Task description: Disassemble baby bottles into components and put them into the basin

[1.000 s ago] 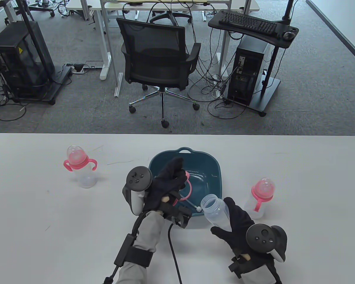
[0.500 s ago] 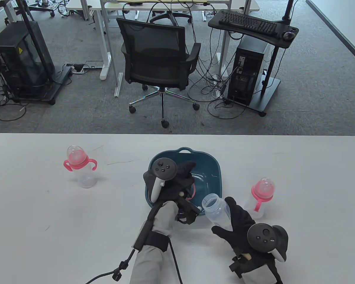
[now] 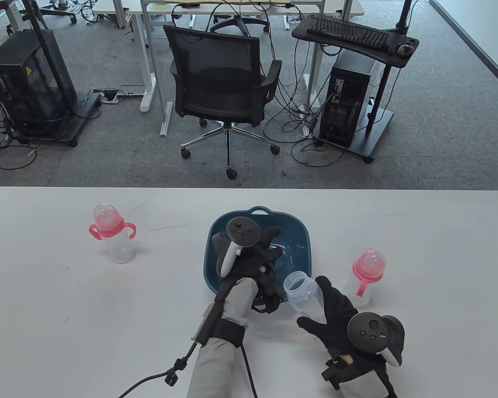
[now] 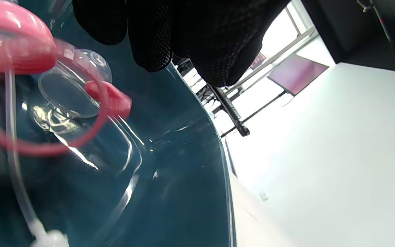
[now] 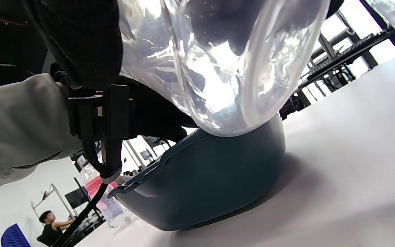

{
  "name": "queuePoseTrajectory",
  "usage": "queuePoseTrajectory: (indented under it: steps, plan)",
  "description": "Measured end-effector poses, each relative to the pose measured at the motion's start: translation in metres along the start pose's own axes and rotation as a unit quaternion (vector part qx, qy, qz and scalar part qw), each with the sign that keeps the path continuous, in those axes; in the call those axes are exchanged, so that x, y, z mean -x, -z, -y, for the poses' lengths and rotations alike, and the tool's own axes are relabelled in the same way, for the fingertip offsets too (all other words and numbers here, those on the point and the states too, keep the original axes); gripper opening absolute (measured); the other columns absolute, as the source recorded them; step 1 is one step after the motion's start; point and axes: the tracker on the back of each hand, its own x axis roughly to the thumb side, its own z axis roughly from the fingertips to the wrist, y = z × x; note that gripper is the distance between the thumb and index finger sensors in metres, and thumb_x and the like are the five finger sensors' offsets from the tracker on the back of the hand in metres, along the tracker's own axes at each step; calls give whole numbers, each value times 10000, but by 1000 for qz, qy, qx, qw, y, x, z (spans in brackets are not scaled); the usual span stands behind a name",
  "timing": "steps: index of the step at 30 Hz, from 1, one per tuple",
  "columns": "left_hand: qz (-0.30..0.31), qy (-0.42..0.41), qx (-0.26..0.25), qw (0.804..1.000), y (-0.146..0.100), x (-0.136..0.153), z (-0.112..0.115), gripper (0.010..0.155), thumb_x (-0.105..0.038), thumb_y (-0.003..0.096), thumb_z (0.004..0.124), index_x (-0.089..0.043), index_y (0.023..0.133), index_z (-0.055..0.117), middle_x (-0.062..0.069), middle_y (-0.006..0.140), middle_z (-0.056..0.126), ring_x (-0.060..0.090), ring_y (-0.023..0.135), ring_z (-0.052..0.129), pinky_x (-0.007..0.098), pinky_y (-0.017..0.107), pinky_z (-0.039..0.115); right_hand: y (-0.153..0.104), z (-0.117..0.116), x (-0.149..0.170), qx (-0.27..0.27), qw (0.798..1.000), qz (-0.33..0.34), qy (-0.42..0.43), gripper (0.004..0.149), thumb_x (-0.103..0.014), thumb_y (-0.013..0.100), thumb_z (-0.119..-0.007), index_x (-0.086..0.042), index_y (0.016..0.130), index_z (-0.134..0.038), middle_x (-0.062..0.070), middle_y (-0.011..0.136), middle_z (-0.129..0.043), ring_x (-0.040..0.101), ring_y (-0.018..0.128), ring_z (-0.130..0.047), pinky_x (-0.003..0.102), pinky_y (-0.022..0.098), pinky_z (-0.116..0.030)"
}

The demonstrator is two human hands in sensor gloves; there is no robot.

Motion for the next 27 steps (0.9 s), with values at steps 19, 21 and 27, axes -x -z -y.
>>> queuePoseTrajectory:
  steps: [19,21,27]
  plan:
    - [76,155,-82,982,-62,5,-34,628,-368,500,852,-363,1058,563,-32,1131,495,323,1136,456,531,811,326,0,0,-1,3,1000,6,7,931,-441,479,-886,-77,1117,-315,209,1037,-585,483,880,-657,685,633,-539]
    - [86,166,-96,978,-72,7,-40,644,-383,497,854,-368,1063,548,-35,1137,481,320,1144,433,532,813,311,0,0,-1,2,1000,6,7,931,-440,478,-887,-78,1117,-315,211,1037,-585,483,880,-658,685,632,-540]
    - [104,172,-123,972,-100,18,-57,664,-405,492,850,-377,1069,524,-44,1145,458,317,1154,399,535,814,290,-1,-1,-1,0,1000,7,4,930,-440,479,-887,-76,1116,-316,211,1037,-585,483,879,-659,685,631,-541]
